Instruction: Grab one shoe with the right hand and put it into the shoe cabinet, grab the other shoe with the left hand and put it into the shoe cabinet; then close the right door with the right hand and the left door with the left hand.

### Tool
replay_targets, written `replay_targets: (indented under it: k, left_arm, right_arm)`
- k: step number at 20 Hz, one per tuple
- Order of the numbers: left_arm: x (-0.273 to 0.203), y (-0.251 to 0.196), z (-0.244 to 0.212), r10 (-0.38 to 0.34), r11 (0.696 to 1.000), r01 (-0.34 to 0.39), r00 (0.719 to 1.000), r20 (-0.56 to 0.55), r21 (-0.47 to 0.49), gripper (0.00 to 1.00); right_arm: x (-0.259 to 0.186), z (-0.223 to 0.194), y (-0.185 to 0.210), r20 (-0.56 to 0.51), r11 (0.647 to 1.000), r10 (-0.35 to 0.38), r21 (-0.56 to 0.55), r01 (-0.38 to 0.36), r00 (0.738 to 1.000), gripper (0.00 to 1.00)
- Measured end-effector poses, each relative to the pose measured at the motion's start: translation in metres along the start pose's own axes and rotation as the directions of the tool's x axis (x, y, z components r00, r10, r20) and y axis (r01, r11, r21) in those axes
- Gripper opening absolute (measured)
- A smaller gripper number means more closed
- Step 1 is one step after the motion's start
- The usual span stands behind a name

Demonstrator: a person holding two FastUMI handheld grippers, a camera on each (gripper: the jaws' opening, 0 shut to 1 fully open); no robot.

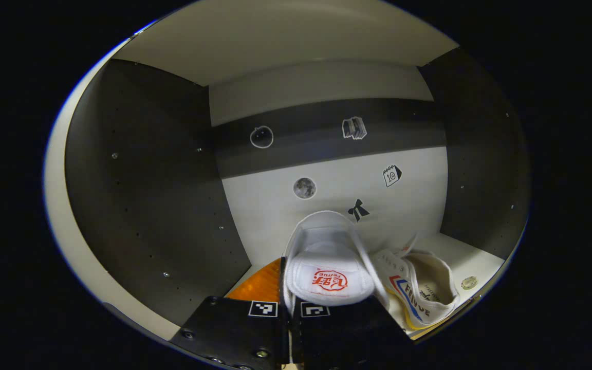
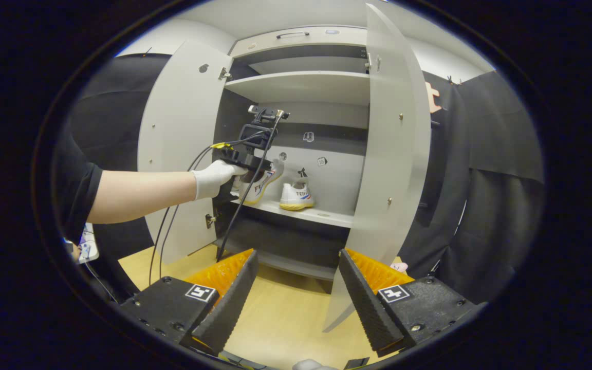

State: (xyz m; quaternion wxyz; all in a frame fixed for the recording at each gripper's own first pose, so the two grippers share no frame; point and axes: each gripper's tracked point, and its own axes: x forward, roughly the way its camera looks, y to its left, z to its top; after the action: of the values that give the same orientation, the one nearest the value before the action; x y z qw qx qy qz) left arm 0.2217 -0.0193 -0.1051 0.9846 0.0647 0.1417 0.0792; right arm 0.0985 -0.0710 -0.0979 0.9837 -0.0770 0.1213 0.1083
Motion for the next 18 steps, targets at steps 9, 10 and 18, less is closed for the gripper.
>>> replay_targets:
  k: [9,10,18]
  left_arm:
    - [0.007,0.002,-0.036,-0.019,1.0,0.019,0.987,-0.156,-0.006,0.08]
    - [0.008,0.002,-0.045,-0.026,1.0,0.024,0.982,-0.185,-0.009,0.08]
    - [0.007,0.005,-0.052,-0.099,0.992,0.075,0.965,-0.244,-0.104,0.19]
  right_arm:
    - [0.005,-0.011,-0.003,-0.049,0.999,0.006,0.049,-0.003,0.999,1.0]
    - [0.006,-0.011,-0.003,-0.054,0.999,0.005,0.054,-0.002,0.999,1.0]
    - [0.009,-0.01,0.0,-0.069,0.997,-0.005,0.079,0.01,0.998,1.0]
